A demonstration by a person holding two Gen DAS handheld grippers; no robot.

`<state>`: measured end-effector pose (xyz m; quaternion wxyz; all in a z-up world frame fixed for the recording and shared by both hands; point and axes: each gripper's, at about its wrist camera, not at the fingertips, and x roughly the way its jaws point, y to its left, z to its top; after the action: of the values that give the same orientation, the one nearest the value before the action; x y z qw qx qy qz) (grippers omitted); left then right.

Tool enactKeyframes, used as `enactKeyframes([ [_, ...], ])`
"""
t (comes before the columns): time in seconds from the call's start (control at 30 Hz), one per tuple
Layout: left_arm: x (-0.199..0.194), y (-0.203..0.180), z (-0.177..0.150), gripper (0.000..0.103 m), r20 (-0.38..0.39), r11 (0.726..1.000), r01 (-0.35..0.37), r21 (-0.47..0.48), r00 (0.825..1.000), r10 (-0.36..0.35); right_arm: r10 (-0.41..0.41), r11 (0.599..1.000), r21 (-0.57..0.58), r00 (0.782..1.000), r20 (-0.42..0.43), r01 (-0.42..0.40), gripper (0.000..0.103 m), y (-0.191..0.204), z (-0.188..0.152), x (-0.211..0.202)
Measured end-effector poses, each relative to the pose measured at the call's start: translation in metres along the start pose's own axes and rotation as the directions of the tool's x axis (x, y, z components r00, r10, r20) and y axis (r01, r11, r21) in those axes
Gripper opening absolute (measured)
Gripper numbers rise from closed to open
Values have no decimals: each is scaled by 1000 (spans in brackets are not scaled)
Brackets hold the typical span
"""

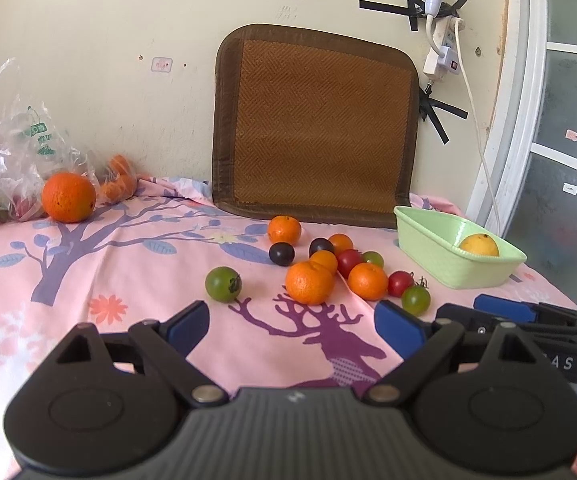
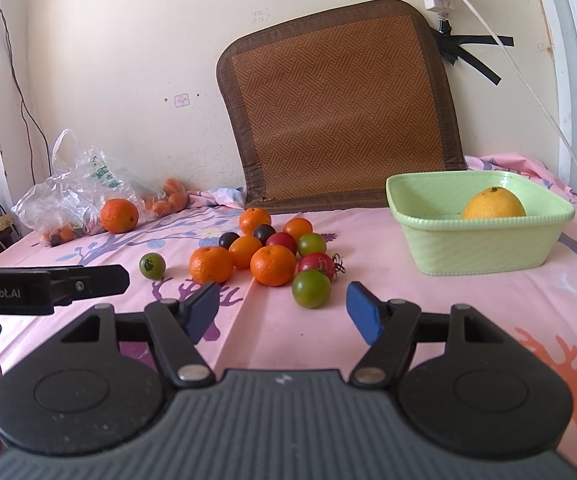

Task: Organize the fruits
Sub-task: 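Move the left tool toward the green lime, then grasp the green lime with the left gripper while the right gripper grasps an orange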

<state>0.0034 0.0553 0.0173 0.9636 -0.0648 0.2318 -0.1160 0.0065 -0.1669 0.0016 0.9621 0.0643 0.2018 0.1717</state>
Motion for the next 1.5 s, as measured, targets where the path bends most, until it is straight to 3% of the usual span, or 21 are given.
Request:
enactKeyframes([
  [0.4, 9, 5, 6, 91, -79, 998, 64, -1, 995, -64, 31, 997, -64, 999, -36, -34, 71, 9, 2, 7],
  [0.53, 18, 16, 17, 91, -93, 1000, 28, -3, 995, -28, 51, 989, -136, 998, -47, -57, 63, 17, 9, 17],
  [0.67, 38, 37, 30, 81, -138, 1000, -5, -25, 990, 1, 103, 962, -247, 992, -72, -117, 54, 31, 19, 35],
  [0.83, 68, 47, 40, 80, -184, 1000, -20, -14, 983, 17, 136, 921, -349, 983, -128, -172, 53, 55, 27, 69],
  [1.0, 91, 52, 42, 57, -230, 1000, -20, -21, 973, 14, 121, 918, -349, 971, -204, -188, 51, 60, 30, 99],
  [1.13, 96, 52, 40, 53, -227, 1000, -21, -22, 974, 16, 109, 924, -329, 960, -260, -194, 47, 60, 28, 114],
  [1.27, 93, 47, 38, 30, -228, 1000, -25, 9, 973, 26, 114, 929, -315, 961, -253, -193, 42, 58, 28, 108],
  [1.5, 68, 33, 30, 30, -225, 998, 48, -36, 973, -55, 130, 933, -310, 975, -182, -182, 42, 49, 19, 54],
])
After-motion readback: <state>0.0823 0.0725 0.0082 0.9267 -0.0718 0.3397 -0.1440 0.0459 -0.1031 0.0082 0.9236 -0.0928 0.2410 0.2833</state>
